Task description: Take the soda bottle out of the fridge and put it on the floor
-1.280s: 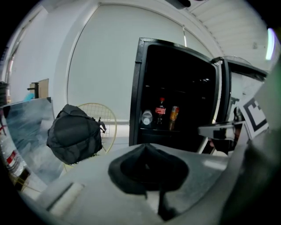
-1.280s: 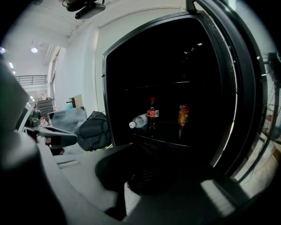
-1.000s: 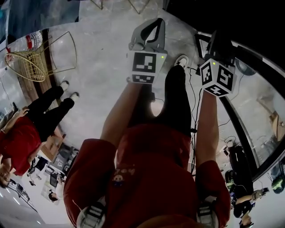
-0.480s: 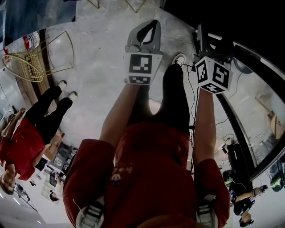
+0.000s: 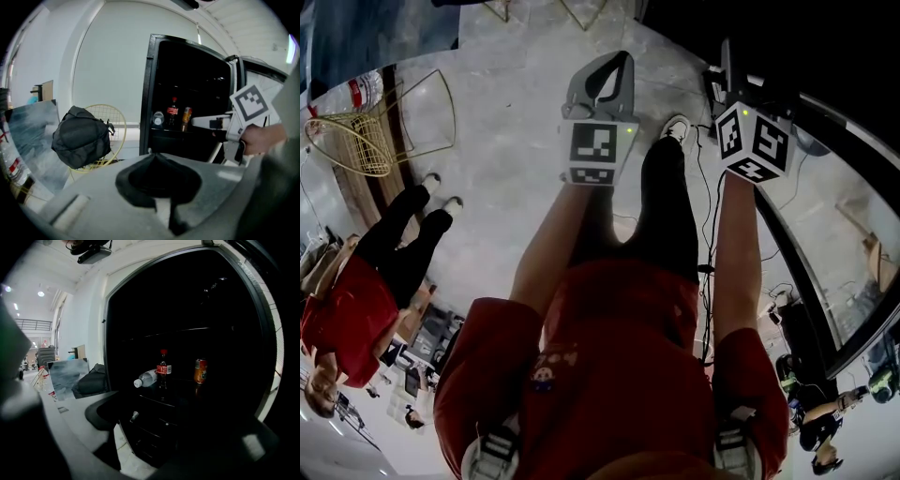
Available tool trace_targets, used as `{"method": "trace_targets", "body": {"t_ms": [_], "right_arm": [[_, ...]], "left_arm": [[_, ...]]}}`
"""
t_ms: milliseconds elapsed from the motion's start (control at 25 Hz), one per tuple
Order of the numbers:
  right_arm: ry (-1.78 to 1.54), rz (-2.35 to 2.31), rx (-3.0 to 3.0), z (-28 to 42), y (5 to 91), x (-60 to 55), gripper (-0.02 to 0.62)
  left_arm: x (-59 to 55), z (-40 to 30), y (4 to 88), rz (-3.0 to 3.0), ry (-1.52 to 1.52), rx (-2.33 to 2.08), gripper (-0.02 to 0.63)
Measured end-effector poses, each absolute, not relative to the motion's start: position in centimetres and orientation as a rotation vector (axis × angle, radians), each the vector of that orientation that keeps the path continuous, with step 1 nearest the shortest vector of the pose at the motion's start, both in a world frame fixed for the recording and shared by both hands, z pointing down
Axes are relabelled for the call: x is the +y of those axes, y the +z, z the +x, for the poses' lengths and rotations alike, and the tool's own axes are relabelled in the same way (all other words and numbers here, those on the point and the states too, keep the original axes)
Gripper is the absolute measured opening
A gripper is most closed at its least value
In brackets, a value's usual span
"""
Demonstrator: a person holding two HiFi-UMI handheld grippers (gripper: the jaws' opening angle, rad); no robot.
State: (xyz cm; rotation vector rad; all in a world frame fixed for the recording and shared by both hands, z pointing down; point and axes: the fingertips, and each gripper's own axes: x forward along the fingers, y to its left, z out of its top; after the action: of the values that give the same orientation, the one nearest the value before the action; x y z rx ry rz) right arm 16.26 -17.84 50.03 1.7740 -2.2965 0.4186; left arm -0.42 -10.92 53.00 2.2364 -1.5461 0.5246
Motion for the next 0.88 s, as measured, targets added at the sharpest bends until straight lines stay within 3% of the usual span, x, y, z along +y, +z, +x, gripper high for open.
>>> {"method": "trace_targets", "body": {"t_ms": [880], "right_arm": [[0.350,1.913,-2.299,18.6,48.5,-35.3,0.321]], "left_arm": [[-12.1,0.7,54.3,2.217,0.568,-1.530,0.000]]}}
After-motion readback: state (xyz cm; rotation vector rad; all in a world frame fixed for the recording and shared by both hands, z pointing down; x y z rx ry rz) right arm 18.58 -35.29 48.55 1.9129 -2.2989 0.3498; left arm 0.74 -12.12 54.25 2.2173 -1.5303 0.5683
